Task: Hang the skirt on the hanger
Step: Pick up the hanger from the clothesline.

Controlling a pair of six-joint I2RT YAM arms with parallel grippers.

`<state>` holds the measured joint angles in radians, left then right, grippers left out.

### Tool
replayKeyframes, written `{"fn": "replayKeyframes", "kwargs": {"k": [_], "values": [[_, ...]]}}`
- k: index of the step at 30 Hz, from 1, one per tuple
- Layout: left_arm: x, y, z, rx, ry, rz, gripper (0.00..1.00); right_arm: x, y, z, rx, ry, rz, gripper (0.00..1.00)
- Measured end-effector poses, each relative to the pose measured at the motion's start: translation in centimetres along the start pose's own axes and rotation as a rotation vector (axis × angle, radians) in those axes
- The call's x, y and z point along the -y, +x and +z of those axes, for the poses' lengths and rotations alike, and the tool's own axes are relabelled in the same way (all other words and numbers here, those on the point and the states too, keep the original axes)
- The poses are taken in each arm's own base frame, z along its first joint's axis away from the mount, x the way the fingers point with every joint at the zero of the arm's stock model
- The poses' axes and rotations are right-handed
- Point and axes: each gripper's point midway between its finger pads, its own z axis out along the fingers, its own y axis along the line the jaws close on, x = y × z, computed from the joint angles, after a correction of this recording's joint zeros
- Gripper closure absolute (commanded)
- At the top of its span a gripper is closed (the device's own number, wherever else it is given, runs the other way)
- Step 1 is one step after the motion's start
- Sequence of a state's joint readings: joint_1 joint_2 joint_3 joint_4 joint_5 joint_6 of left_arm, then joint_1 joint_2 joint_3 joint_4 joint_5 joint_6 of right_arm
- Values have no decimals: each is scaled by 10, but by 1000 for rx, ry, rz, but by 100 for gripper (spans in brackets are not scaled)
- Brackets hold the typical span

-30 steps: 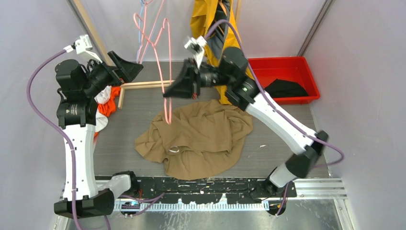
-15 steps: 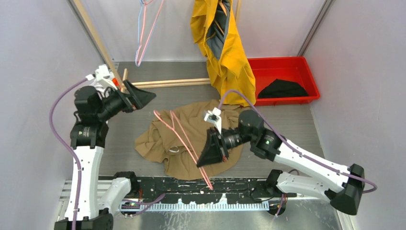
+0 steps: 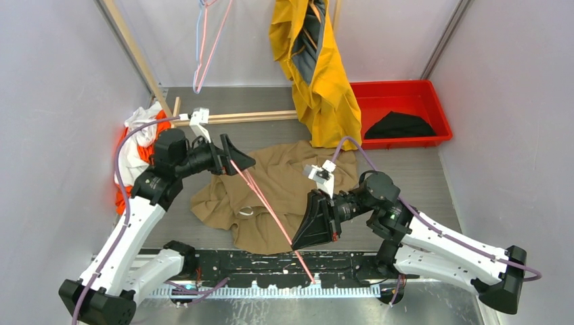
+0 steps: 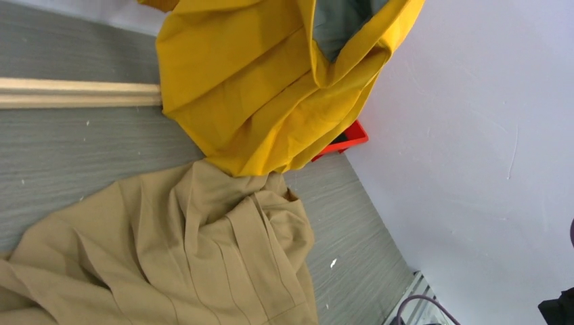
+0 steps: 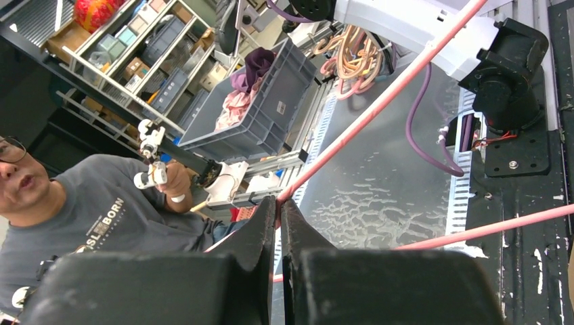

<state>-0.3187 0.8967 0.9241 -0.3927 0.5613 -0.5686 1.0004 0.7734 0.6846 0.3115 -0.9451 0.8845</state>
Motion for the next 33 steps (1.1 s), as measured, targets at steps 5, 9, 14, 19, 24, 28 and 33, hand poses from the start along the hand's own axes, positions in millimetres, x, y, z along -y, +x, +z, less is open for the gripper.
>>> {"fn": "replayKeyframes", "kwargs": {"k": [5,9,14,19,24,28,33], "values": [[6,-5,4,6,38,-12,1,4,3,-1,-18,23,4,99],[5,-1,21,-64,58,-122,1,11,6,-2,-39,63,-17,99],[-9,4,19,-114,-77,-262,1,24,7,-6,-57,152,-59,99],[-11,-10,4,-76,-225,-386,1,41,13,-12,-87,243,-101,99],[-21,1,-2,-103,-338,-532,1,56,19,-15,-111,294,-106,99],[-38,22,-1,-169,-457,-659,1,62,18,-15,-111,312,-126,99],[-47,39,1,-211,-523,-770,1,69,18,-13,-117,321,-130,99]]}}
